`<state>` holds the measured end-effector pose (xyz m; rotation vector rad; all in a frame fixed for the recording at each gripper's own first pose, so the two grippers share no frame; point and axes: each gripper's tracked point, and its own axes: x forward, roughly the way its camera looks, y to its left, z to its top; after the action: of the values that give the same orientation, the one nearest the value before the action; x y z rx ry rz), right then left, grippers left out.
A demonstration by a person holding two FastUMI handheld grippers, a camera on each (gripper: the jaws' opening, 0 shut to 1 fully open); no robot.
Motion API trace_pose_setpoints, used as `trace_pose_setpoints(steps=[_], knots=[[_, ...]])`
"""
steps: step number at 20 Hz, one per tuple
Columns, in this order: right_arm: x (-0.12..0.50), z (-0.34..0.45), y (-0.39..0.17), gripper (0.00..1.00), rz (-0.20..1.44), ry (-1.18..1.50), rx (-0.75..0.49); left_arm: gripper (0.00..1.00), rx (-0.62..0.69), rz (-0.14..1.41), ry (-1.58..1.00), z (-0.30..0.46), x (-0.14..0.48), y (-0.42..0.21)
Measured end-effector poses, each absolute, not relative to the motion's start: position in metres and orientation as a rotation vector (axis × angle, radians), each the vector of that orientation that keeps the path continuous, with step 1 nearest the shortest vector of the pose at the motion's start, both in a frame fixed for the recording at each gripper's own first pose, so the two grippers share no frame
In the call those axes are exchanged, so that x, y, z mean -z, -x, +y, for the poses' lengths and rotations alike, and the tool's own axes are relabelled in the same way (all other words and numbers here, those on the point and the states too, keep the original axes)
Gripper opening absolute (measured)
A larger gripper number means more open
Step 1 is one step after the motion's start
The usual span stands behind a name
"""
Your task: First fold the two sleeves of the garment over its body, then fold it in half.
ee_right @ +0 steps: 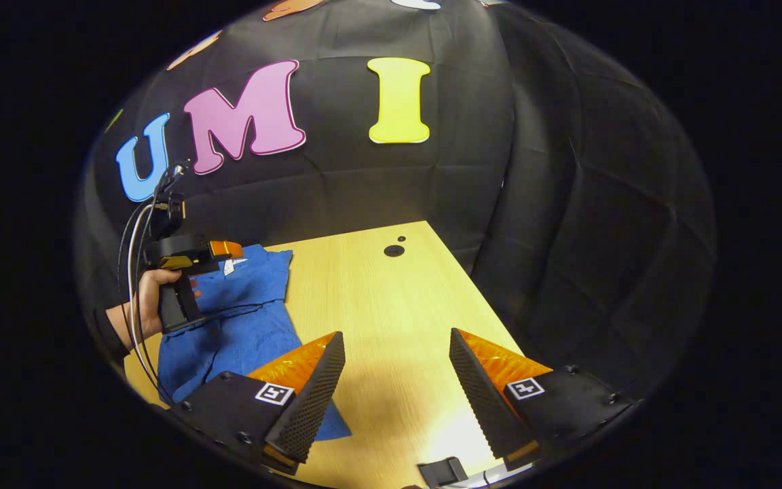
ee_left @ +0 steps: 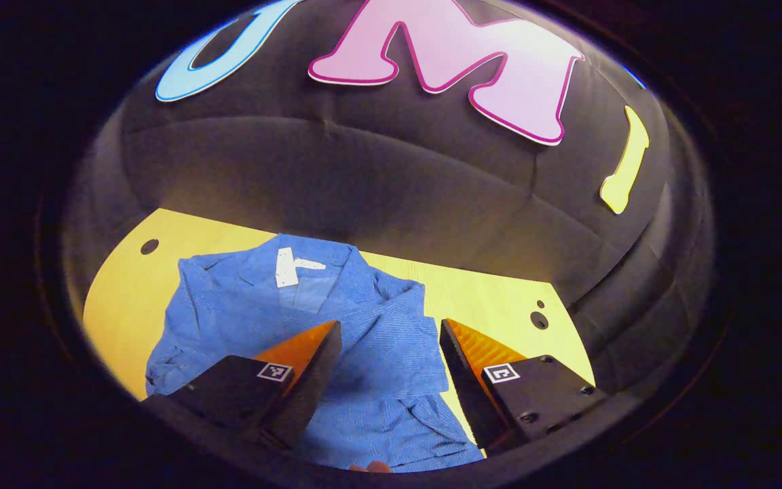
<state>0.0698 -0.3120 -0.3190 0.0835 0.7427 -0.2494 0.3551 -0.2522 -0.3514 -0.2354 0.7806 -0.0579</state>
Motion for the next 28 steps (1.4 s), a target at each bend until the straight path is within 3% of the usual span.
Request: trace_pose_setpoints(steps=[1,2,7,12,16,21,22,23,24,25,26,27,28], knots=[[0.326,-0.306,-0.064,0.98,0.759,-0.106,0.240,0.81,0.062,0.765,0.211,-0.243,0.345,-0.346],[0.333,-0.296,-0.056,0.98,0.783,-0.128,0.227,0.85,0.068,0.756,0.181,-0.231,0.337,-0.333],[0.385,-0.246,-0.030,0.98,0.945,-0.146,0.146,0.85,0.056,0.792,0.026,-0.140,0.315,-0.209],[0.434,-0.207,-0.003,0.99,1.111,-0.151,0.101,0.85,0.000,0.966,0.064,-0.063,0.328,-0.062],[0.466,-0.195,0.006,0.99,1.197,-0.142,0.113,0.82,-0.070,1.128,0.026,-0.015,0.375,0.018],[0.499,-0.202,0.020,0.99,1.262,-0.148,0.189,0.85,-0.065,1.263,0.049,-0.014,0.411,0.054],[0.502,-0.198,0.030,0.92,1.289,-0.162,0.190,0.85,-0.062,1.288,0.048,-0.015,0.419,0.058],[0.508,-0.196,0.037,0.92,1.309,-0.155,0.190,0.85,-0.055,1.317,0.057,-0.017,0.425,0.063],[0.510,-0.196,0.040,0.99,1.322,-0.122,0.184,0.85,-0.057,1.335,0.070,-0.019,0.430,0.065],[0.508,-0.199,0.037,0.99,1.290,-0.082,0.174,0.85,-0.063,1.349,0.088,-0.021,0.433,0.068],[0.511,-0.198,0.043,0.91,1.309,-0.045,0.157,0.85,-0.053,1.321,0.092,-0.023,0.430,0.063],[0.511,-0.197,0.040,0.96,1.292,-0.029,0.145,0.84,-0.055,1.327,0.082,-0.023,0.432,0.065],[0.513,-0.196,0.041,0.92,1.301,-0.032,0.148,0.82,-0.043,1.314,0.068,-0.024,0.432,0.065]])
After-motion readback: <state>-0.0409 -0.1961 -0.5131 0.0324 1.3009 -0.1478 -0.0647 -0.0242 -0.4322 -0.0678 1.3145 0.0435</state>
